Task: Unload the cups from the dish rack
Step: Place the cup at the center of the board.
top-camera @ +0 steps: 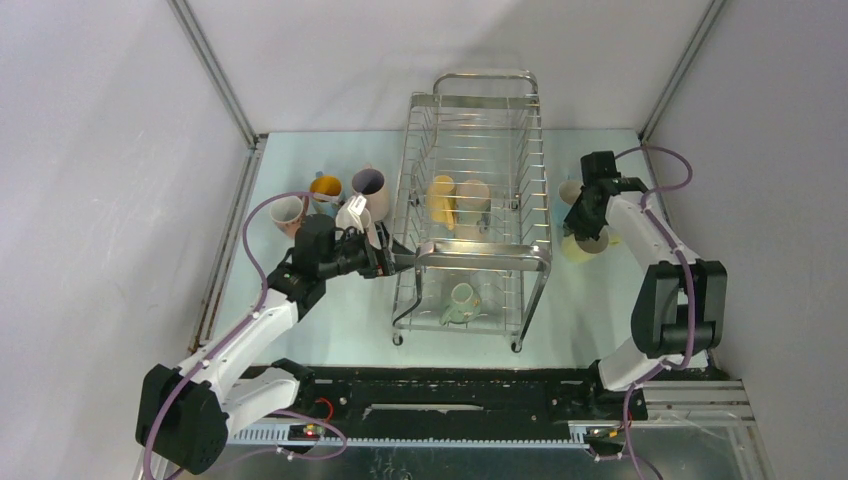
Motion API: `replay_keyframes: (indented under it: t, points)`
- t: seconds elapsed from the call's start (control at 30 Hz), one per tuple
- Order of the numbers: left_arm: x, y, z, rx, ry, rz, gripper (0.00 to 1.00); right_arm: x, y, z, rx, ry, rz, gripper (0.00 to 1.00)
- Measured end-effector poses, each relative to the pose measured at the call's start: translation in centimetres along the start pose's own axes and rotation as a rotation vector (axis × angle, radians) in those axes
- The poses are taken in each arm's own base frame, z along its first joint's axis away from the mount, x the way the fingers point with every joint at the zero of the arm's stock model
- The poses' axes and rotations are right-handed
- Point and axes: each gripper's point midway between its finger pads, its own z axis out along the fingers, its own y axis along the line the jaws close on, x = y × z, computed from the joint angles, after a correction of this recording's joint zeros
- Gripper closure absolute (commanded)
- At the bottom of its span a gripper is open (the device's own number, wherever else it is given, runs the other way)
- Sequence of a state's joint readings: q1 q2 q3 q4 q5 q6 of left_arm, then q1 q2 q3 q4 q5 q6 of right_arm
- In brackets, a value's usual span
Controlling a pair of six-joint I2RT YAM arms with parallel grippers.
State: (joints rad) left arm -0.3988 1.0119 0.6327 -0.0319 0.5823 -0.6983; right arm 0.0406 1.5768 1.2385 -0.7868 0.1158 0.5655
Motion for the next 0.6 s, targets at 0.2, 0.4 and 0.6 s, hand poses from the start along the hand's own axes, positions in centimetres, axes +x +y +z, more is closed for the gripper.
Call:
replay_keyframes:
  t: [0.2,0.4,0.6]
  points:
    - [0.0,0.0,0.0,0.001,0.000,0.000,0.00,0.6,-0.2,1.7,0.034,0.049,-0.022,0.98]
    - [0.0,0.0,0.0,0.000,0.001,-0.001,0.00,1.0,-0.4,2.5,0.050,0.074,-0.041,0.77]
    - [0.0,0.0,0.0,0.000,0.001,0.000,0.00,0.7,0.2,2.4,0.038,0.067,-0.063,0.61]
